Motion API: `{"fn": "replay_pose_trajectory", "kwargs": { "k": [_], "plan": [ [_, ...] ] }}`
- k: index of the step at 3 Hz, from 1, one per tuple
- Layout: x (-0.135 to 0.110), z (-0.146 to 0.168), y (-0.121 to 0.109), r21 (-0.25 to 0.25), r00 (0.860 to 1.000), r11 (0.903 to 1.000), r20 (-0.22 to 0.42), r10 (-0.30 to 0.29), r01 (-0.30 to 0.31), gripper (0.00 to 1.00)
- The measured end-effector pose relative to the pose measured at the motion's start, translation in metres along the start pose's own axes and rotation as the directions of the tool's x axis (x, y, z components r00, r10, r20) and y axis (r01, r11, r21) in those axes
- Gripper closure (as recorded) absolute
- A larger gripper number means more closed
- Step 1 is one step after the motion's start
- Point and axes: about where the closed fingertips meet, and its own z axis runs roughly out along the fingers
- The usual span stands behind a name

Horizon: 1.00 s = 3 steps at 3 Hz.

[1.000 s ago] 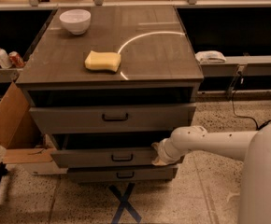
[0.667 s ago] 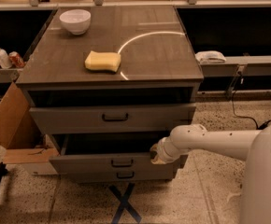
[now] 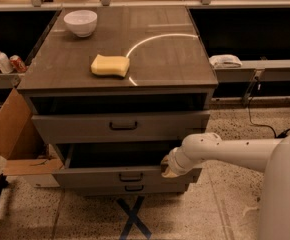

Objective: Open middle drawer

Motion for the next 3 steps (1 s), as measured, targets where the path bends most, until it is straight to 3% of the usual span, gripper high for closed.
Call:
{"fn": "replay_pose_trajectory", "kwargs": {
  "k": [1,3],
  "plan": [
    [-0.0005,0.0014,0.0012,-0.003,1.000,1.0000,0.001,0.000,0.000,0.83],
    [-0.0014,0.0035,0.0031,-0.008,1.000,1.0000,0.003,-0.001,0.001,0.35]
  ]
}}
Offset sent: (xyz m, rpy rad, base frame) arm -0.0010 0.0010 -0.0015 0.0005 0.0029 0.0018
